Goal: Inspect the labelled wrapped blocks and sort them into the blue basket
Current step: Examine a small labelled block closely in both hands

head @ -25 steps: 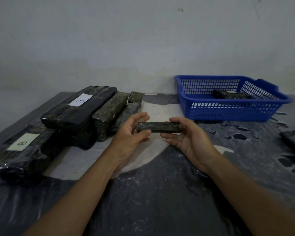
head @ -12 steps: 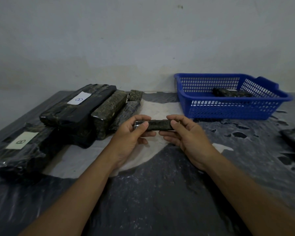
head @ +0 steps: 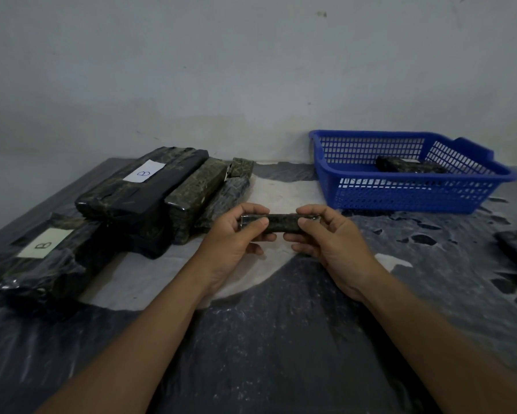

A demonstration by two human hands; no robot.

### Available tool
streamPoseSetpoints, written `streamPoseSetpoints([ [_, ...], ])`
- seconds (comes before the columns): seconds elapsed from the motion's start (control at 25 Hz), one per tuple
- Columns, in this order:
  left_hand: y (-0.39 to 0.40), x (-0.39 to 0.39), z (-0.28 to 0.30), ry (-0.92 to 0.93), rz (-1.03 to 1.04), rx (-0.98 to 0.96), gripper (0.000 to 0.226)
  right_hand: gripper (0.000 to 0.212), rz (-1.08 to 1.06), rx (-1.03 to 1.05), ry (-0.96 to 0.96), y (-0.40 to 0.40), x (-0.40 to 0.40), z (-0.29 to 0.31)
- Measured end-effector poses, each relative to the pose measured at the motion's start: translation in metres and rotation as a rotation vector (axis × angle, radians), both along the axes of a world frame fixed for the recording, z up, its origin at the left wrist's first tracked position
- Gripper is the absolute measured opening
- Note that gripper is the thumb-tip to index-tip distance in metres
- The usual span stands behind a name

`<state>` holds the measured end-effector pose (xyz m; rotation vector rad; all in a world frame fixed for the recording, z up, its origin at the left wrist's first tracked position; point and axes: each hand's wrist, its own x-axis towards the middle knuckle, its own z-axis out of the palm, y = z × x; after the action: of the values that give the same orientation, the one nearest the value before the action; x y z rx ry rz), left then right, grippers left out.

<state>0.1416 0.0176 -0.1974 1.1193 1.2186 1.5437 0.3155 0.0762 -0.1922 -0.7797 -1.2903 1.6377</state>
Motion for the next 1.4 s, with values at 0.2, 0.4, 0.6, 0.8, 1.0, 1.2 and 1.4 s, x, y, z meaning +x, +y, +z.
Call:
streamPoseSetpoints([
  [0.2, 0.000, 0.002, 0.002, 0.041, -0.011, -0.005, 0.007, 0.007, -0.056, 0.069, -0.085, 0.000, -0.002, -0.003],
  [0.4, -0.001, 0.003, 0.002, 0.082, -0.029, -0.011, 0.008, 0.019, -0.087, 0.181, -0.189, -0.001, -0.004, -0.006],
  [0.6, -0.003, 0.004, 0.004, 0.081, -0.048, 0.001, 0.018, 0.025, -0.120, 0.237, -0.247, -0.002, -0.003, -0.006],
  [0.8, -0.002, 0.004, 0.003, 0.059, -0.045, 0.009, 0.014, 0.033, -0.125, 0.234, -0.304, -0.001, -0.003, -0.007],
  [1.0, 0.002, 0.001, -0.001, -0.047, -0.001, 0.032, 0.012, 0.027, 0.032, -0.078, 0.024, 0.001, 0.001, 0.002],
  [1.2, 0.001, -0.002, -0.003, -0.013, 0.000, 0.049, 0.018, 0.028, -0.007, -0.048, 0.121, 0.002, -0.001, 0.001],
  [1.4, 0.001, 0.001, -0.002, 0.028, 0.020, 0.055, 0.016, 0.021, -0.004, -0.003, 0.119, 0.003, -0.001, -0.001],
])
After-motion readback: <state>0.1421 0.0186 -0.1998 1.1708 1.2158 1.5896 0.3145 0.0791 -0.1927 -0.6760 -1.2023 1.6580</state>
